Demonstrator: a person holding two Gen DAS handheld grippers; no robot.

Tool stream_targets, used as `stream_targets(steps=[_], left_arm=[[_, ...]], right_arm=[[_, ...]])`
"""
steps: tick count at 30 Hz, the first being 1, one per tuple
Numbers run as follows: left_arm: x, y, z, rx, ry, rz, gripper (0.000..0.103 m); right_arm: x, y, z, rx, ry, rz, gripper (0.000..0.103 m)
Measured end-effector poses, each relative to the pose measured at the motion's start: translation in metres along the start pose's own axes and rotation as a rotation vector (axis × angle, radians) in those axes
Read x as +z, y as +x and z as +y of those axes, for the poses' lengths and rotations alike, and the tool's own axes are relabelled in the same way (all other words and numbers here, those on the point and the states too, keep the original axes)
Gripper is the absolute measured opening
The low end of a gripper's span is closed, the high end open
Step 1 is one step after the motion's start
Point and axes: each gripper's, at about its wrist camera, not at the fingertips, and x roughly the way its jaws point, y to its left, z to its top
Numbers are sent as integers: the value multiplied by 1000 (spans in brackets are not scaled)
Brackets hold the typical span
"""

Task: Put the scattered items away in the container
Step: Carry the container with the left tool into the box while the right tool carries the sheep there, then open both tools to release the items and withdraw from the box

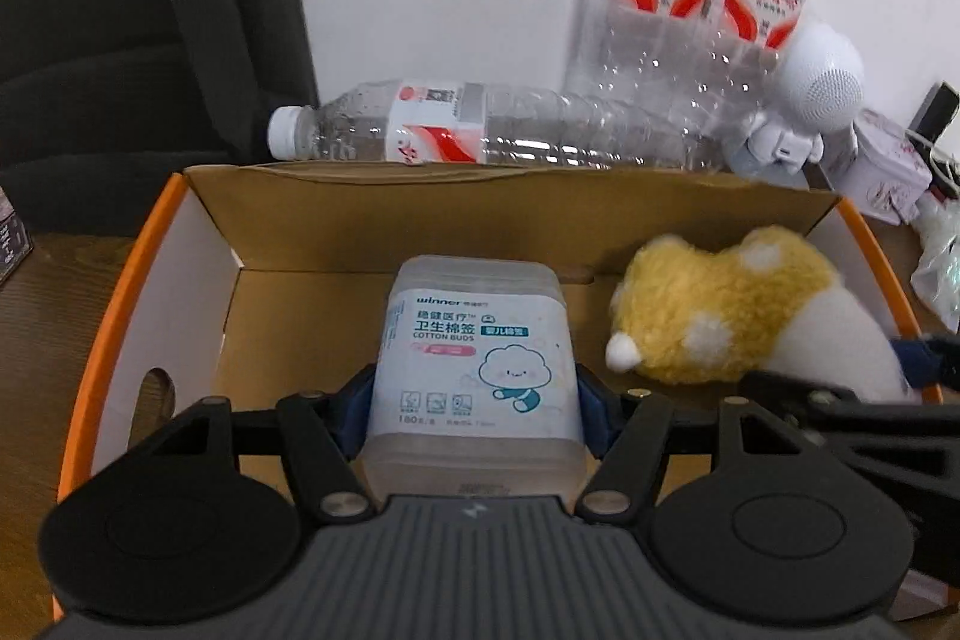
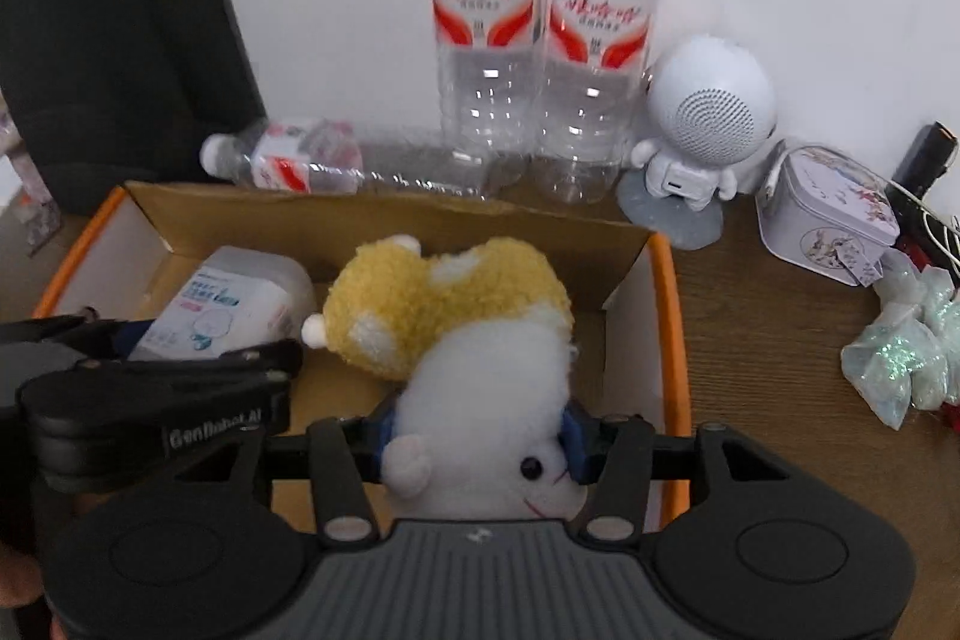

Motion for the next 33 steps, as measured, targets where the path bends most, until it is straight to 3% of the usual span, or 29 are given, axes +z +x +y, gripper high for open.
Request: stream_targets(steps=[3,7,10,12,14,15,18,20,22,25,28,33], left_arm=[[6,-4,2,-2,8,0,75],[12,-24,13,-16,-5,2,76],[13,-52,22,0,-18,-4,82],[11,-73,26,12,-32,1,101],[3,-96,28,27,-32,19,103],[-3,-106,28,29,-21,29,103],[-26,-138,26,21,13,41,103],[-51,-164,29,14,-3,0,103],[-90,-194,34,2,-32,-109,103],[-172,-223,35,-12,10,-269,103],[-249,-228,33,-72,48,-298,103],[-334,-230,41,-44,-16,-349,103]], right_arm=[[3,8,1,-39,3,18,55],[3,-5,-7,29,45,-1,67],[4,-28,-12,42,70,-22,66],[2,-48,-13,40,75,-30,67],[-5,-70,-12,59,74,-27,76],[-10,-81,-10,72,70,-25,85],[-29,-114,-5,85,60,-45,86],[-45,-135,-3,86,61,-63,86],[-72,-157,0,95,67,-126,89],[-152,-182,7,118,72,-308,96],[-238,-190,26,97,45,-398,96],[-343,-185,41,178,12,-433,96]])
